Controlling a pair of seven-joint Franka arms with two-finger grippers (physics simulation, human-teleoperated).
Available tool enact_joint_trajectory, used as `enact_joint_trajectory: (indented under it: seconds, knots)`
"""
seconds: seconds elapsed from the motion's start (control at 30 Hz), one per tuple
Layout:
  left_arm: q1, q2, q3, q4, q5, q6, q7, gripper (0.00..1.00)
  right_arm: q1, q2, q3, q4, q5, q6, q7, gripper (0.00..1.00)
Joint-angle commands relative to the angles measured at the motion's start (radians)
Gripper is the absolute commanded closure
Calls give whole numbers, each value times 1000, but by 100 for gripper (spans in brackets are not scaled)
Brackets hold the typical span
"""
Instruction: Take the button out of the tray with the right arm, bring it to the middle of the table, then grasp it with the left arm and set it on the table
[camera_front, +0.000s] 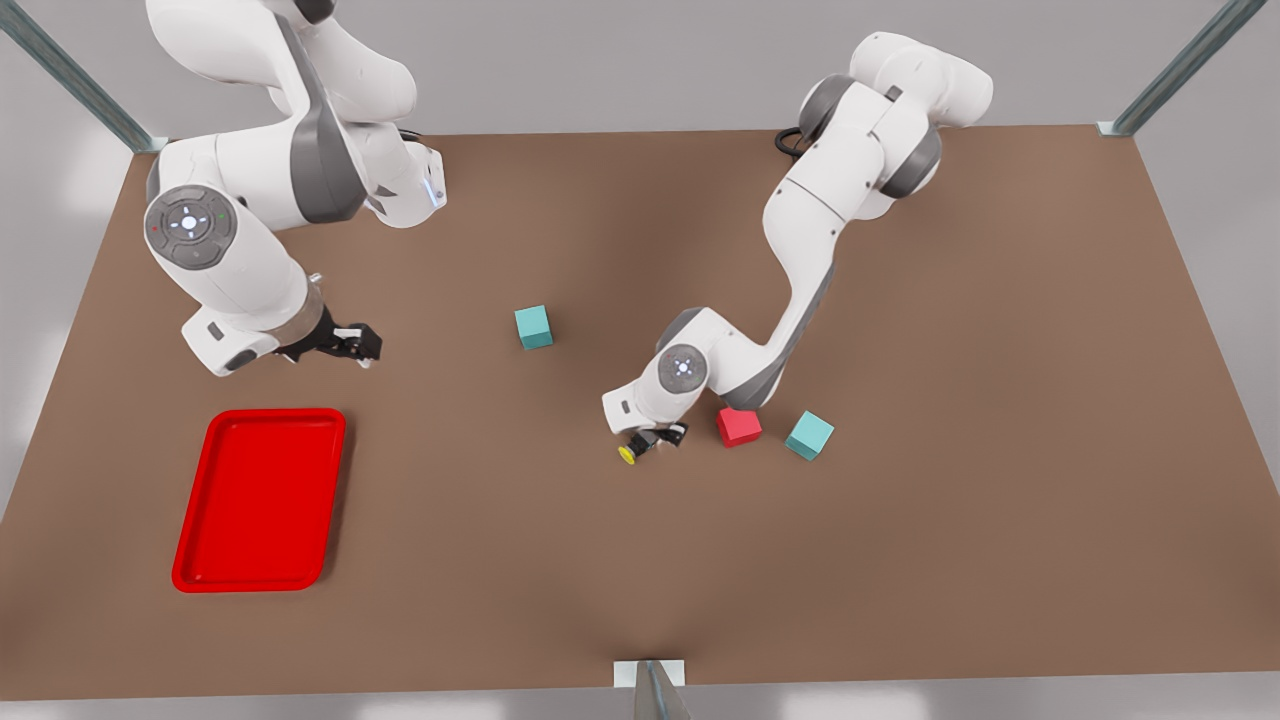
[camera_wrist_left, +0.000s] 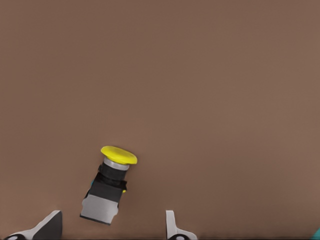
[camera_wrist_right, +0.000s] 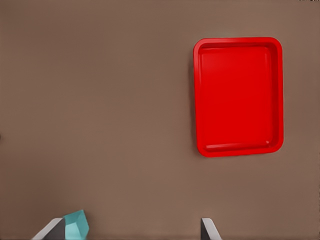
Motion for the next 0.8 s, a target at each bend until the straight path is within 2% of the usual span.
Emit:
enact_joint_trajectory:
  seconds: [0.0,0.3,0.6,0.77]
  knots:
    - [-1,10,0,1,10,-43,107,0,-41,-1,5,6,12,-46,-145,0]
    - [-1,62,0,36,6,14,102,0,-49,-1,2,71,39,-86,-131,0]
    - [-1,119,6,73,40,25,174,0,-273,19,2,49,47,-197,-134,0]
    - [-3,127,6,92,40,54,174,0,-250,75,5,49,27,-212,-134,0]
